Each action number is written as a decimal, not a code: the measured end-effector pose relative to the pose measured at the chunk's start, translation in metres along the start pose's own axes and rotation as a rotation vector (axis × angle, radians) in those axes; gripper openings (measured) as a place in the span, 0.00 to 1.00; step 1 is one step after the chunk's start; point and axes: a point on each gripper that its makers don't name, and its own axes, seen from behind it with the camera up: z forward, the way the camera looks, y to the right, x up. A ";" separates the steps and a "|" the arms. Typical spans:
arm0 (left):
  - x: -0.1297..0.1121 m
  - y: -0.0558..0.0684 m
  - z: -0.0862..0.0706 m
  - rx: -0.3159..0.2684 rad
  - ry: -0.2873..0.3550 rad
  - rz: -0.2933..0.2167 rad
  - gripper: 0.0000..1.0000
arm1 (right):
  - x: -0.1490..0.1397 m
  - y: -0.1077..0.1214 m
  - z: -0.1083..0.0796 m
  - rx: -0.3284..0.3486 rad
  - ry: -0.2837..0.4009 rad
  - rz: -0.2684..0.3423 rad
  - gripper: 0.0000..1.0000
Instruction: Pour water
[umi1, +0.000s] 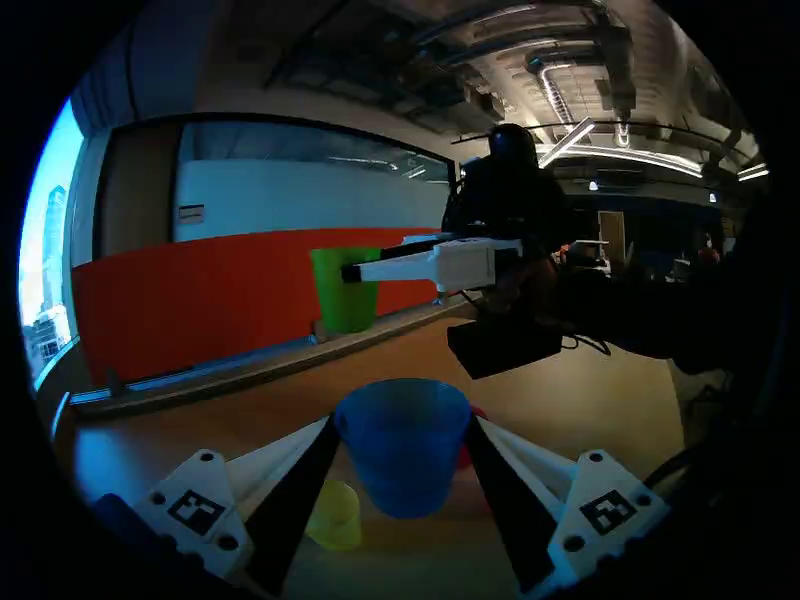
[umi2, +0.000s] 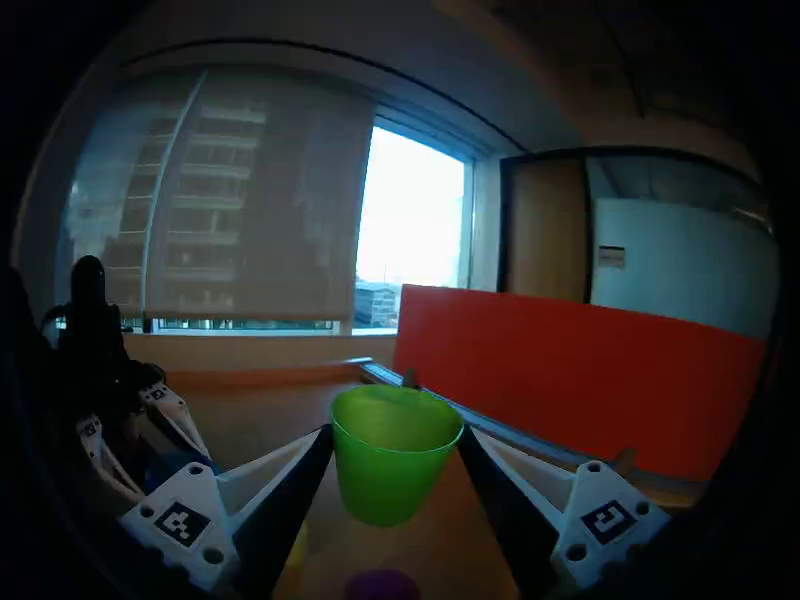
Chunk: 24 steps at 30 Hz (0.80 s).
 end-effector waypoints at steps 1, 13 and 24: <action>0.001 0.001 0.000 -0.001 0.001 -0.001 0.87 | 0.003 -0.001 -0.001 -0.002 0.012 0.000 0.94; 0.007 0.003 -0.001 0.003 0.013 -0.008 0.87 | 0.036 -0.012 -0.024 -0.026 0.135 0.004 0.94; 0.011 0.004 0.000 0.005 0.016 -0.004 0.87 | 0.036 -0.022 -0.045 -0.037 0.132 -0.026 0.93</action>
